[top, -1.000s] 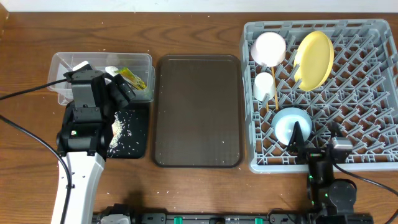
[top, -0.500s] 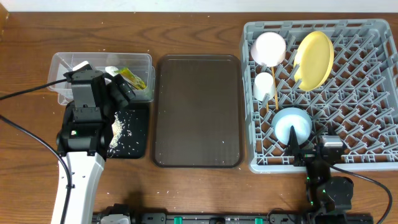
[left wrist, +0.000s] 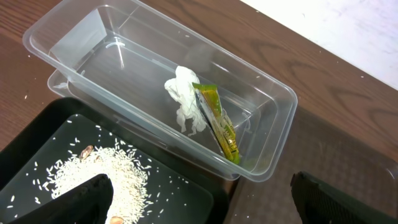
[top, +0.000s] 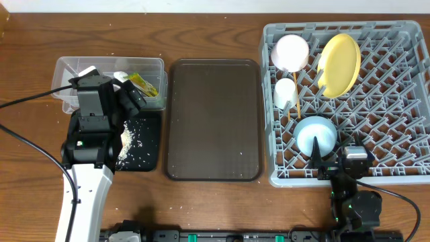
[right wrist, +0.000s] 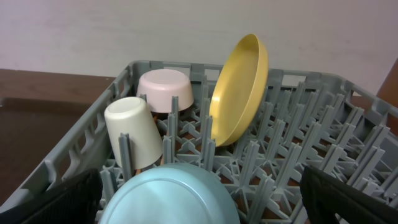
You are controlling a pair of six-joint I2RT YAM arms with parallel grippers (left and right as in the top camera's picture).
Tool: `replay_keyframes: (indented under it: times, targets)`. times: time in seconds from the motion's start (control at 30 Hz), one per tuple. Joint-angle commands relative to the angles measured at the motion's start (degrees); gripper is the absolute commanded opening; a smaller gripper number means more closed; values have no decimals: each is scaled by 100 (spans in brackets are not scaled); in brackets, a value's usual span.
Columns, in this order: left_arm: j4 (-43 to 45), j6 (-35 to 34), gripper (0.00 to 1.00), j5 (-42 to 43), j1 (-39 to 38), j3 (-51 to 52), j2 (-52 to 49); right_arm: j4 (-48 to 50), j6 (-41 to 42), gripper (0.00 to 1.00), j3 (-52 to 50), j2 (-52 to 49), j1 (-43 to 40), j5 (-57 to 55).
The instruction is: Sort waste into correct bins and load items into the dishwasher rack
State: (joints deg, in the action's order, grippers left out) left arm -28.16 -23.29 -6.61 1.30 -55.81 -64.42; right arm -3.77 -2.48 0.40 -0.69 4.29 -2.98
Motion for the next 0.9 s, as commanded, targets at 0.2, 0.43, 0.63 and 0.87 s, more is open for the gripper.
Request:
replay_keyframes:
  times: [0.2, 0.43, 0.63, 0.87]
  targets:
    - [-7, 74, 95, -52, 17, -72, 2, -26, -103, 99, -11, 39, -57, 26]
    - [-7, 74, 94, -52, 17, -72, 2, -26, -101, 99, -11, 39, -57, 26]
    - [-7, 74, 95, -52, 17, -72, 2, -26, -101, 99, -11, 39, -57, 26]
    - [-20, 74, 94, -52, 17, -22, 37, -26, -101, 99, -11, 39, -57, 26]
